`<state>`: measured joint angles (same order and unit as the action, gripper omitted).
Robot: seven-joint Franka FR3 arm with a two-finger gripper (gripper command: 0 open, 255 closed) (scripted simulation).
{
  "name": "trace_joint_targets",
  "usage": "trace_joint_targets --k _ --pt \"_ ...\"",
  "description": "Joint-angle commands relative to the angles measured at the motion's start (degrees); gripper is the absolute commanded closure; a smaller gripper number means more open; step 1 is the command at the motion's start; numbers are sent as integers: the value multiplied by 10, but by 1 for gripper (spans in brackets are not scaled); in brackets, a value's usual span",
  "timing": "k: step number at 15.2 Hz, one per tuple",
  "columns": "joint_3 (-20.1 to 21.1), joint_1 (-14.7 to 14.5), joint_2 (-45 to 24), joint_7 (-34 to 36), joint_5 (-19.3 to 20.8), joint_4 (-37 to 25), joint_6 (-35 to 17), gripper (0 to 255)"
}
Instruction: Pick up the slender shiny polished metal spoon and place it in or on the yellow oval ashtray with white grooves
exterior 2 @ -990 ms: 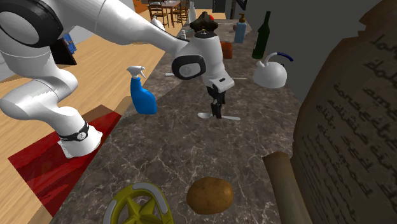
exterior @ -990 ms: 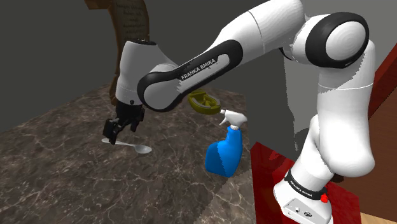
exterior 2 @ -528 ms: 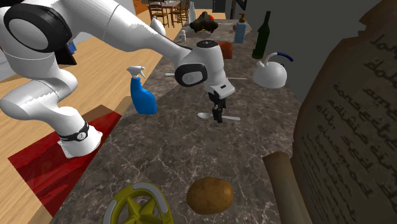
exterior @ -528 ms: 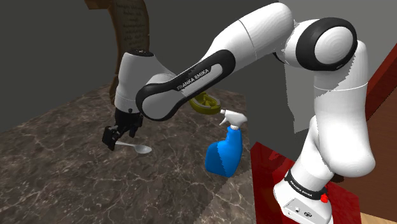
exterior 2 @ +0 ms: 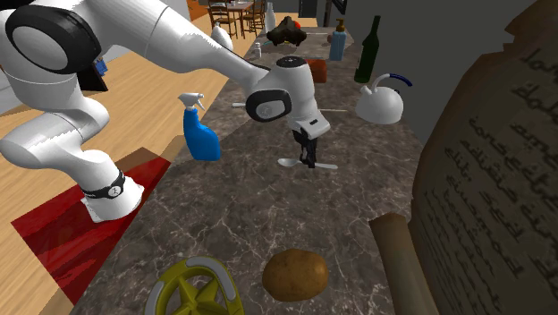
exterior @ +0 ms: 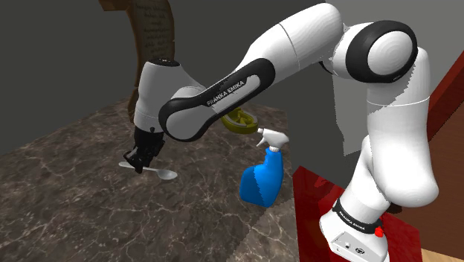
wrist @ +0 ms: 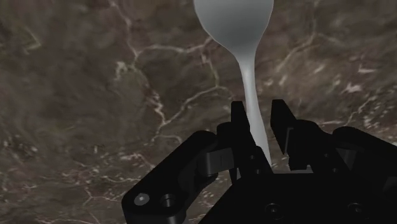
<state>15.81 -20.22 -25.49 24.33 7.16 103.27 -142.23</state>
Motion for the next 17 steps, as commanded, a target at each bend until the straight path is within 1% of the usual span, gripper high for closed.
trace_joint_targets --k 1,7,17 --pt "0 0 0 0 0 0 0 255" --pt "0 0 0 0 0 0 0 255" --pt "9 6 38 -8 -15 -26 62 255"
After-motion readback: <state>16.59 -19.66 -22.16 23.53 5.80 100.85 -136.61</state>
